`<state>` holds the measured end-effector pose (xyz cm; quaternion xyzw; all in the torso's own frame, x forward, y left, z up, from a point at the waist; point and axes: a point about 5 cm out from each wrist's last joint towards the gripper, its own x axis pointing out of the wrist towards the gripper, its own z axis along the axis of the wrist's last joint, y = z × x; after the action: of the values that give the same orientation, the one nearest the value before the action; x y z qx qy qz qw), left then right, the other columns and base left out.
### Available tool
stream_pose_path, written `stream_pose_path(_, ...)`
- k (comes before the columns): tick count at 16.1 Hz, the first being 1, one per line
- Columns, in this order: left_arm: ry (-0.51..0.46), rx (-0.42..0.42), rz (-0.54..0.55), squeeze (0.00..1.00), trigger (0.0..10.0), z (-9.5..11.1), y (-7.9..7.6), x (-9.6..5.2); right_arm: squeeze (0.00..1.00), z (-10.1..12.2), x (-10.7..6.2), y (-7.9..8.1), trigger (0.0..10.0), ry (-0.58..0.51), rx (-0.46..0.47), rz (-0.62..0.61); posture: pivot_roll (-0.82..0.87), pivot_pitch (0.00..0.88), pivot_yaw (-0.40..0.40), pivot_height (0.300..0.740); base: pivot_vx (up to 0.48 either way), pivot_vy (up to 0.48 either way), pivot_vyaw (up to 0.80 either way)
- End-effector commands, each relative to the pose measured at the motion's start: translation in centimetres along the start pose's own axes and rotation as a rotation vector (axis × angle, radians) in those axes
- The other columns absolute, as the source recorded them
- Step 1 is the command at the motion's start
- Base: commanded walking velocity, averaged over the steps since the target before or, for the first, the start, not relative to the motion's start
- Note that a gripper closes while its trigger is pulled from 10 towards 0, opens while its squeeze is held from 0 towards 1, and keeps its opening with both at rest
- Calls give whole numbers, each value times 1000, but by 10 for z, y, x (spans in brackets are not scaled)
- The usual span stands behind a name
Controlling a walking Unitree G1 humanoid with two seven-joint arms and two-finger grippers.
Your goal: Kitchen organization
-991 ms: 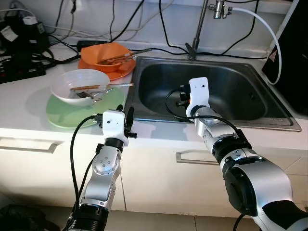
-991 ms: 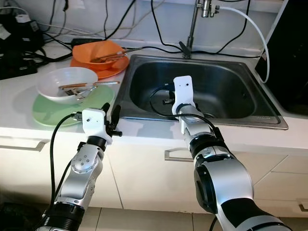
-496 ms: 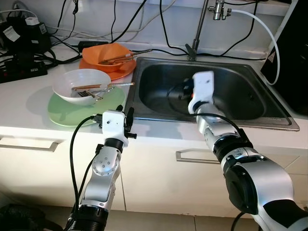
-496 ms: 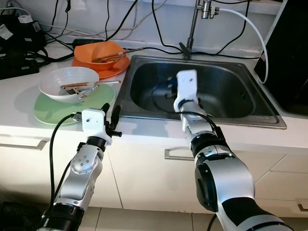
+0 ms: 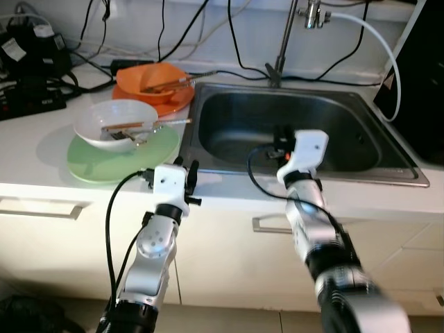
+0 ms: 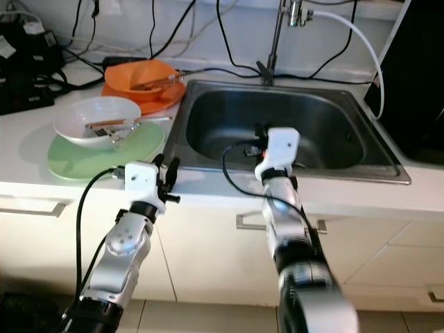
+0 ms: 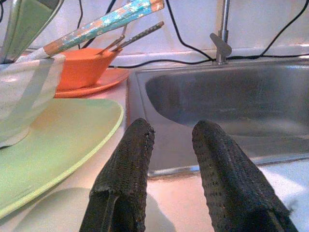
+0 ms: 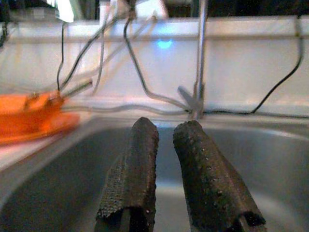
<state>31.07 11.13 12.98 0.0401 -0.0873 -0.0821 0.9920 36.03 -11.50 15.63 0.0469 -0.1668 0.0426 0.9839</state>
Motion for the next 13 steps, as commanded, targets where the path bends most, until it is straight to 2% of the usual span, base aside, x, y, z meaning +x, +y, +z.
stream_pose_path(1, -21, 7, -7, 0, 10000, 4, -2, -1, 0, 6, -2, 0, 10000, -41, 12, -10, 114, 29, -19, 740, 0, 0, 0)
stream_pose_path(4, -40, 13, 6, 0, 10000, 6, 0, -4, 0, 4, -23, 1, 10000, -51, 23, -6, 107, 30, -18, 740, 0, 0, 0)
stream_pose_path(5, -44, 16, 7, 0, 10000, 6, 0, -4, 0, 3, -25, 2, 10000, -48, 21, -2, 107, 30, -18, 740, 0, 0, 0)
stream_pose_path(7, -64, 35, 8, 0, 10000, 8, 0, -6, 0, -10, -41, -1, 10000, 23, 4, -9, 102, 27, -17, 740, 0, 0, 0)
stream_pose_path(8, -79, 54, 3, 0, 10000, 10, -1, -9, 0, -14, -43, -1, 10000, 41, 2, -14, 100, 23, -15, 740, 0, 0, 0)
stream_pose_path(10, -123, 112, 8, 0, 10000, 16, -1, -21, 0, -14, -44, 1, 10000, 60, 0, -4, 105, 15, -11, 740, 0, 0, 0)
stream_pose_path(13, -150, 271, 38, 0, 10000, 21, 6, -37, 0, -14, -43, 1, 10000, 69, 1, -4, 121, 9, -12, 740, 0, 0, 0)
